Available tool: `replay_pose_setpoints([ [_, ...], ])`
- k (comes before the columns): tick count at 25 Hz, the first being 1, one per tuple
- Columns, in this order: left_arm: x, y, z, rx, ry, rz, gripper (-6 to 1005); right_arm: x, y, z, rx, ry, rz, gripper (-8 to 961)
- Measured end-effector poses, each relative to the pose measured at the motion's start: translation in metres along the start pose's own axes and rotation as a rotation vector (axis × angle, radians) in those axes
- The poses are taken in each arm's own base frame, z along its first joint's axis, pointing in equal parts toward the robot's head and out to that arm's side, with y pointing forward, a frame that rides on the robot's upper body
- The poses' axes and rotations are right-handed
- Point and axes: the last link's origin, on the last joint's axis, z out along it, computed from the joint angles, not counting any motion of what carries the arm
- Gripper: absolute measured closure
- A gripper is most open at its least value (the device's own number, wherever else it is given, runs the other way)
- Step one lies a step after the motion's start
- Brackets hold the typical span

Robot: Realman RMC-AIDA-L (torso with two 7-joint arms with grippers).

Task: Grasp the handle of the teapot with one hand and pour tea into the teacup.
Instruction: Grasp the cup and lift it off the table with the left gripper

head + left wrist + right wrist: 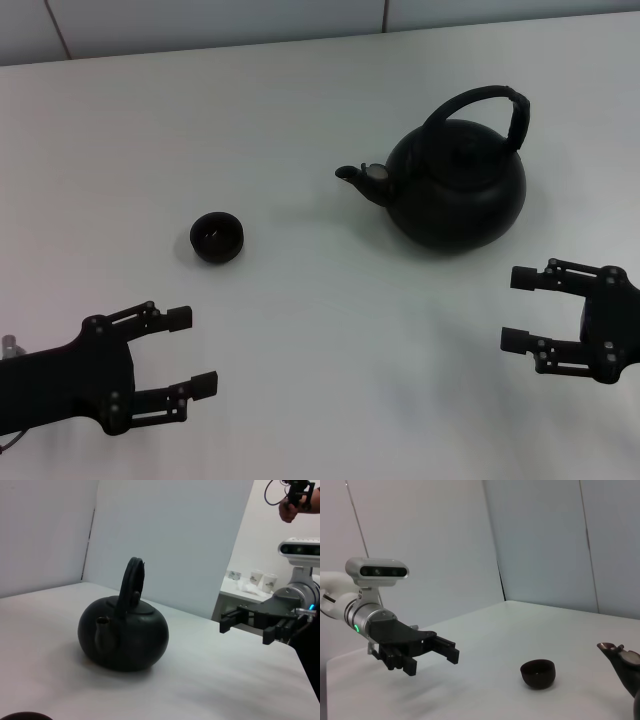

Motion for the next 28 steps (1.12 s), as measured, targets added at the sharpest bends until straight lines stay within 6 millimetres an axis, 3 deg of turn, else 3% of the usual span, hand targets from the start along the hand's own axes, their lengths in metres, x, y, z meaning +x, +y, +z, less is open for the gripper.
replay_pose_setpoints([
  [11,0.0,0.0,0.004,0.007,0.011,-0.003,159,0.0,0.0,0.001,0.004,-0.006,0.001,200],
  [20,0.003,-0.037,-0.007,0.407,0.179,0.062,159,-0.002,-0.002,0.001,0.01,-0.014,-0.004,200],
  [28,0.004,-0.04,-0.01,0.44,0.192,0.086,160,-0.003,-0.003,0.0,0.014,-0.012,-0.001,200],
])
